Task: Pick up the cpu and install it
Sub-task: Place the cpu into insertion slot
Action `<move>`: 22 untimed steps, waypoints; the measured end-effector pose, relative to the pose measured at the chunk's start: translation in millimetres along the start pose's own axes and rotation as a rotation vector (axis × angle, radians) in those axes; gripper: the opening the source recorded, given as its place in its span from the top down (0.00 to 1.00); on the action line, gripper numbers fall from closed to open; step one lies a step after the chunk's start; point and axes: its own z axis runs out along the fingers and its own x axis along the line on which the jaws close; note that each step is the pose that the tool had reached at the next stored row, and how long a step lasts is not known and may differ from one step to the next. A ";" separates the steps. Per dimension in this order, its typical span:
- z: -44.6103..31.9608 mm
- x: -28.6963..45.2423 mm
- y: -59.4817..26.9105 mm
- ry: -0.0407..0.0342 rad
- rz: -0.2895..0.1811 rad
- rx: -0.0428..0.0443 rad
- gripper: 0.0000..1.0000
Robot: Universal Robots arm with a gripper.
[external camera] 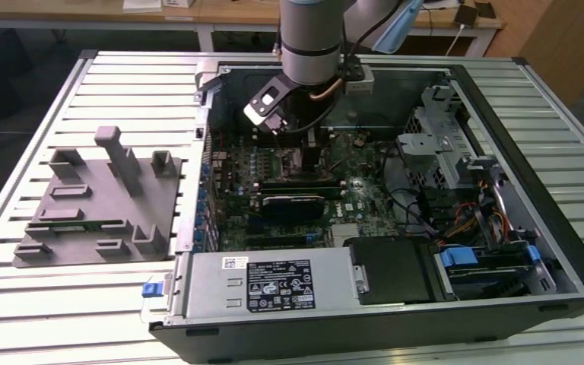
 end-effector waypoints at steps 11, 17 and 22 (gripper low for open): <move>7.1 0.8 -0.5 0.0001 0.000 0.0001 0.46; 8.9 1.0 -2.4 0.0003 0.000 0.0001 0.46; 11.3 1.9 -3.0 0.0015 0.000 0.0001 0.46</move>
